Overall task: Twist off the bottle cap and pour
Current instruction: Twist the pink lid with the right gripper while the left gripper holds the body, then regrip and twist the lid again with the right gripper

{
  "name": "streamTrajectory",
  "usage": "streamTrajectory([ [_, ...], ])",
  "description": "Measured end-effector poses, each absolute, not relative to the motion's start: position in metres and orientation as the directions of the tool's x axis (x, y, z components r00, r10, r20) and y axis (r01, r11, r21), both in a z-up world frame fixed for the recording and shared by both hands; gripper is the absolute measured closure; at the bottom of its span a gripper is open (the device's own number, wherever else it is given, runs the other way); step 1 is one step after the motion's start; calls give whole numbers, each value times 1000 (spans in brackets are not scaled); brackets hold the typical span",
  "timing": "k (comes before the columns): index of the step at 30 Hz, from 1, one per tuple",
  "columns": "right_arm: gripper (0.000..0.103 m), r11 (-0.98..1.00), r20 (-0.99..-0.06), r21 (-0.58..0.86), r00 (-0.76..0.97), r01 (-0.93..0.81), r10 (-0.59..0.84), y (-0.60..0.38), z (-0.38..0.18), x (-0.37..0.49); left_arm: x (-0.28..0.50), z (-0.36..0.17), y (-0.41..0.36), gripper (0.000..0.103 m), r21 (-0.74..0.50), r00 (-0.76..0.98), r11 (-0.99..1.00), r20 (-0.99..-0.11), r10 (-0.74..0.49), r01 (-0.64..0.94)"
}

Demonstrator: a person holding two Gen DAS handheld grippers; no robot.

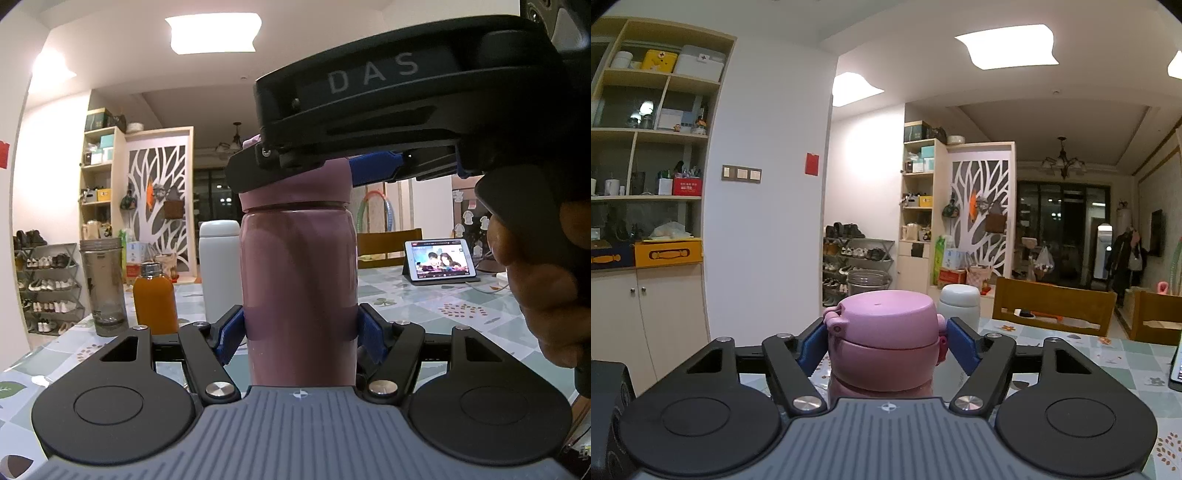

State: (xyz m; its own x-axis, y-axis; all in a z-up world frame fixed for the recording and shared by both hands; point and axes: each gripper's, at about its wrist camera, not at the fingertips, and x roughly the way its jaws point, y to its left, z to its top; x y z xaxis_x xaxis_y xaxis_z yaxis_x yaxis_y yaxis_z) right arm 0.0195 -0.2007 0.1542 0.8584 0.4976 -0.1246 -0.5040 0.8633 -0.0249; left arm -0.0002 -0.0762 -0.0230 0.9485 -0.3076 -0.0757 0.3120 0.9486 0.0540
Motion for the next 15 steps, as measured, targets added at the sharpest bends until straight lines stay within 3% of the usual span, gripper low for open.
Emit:
streamTrajectory([
  [15,32,710,-125,0,705,-704,699,-236,164,43,14,-24,-41,36,23,867,869,-89,-490,493],
])
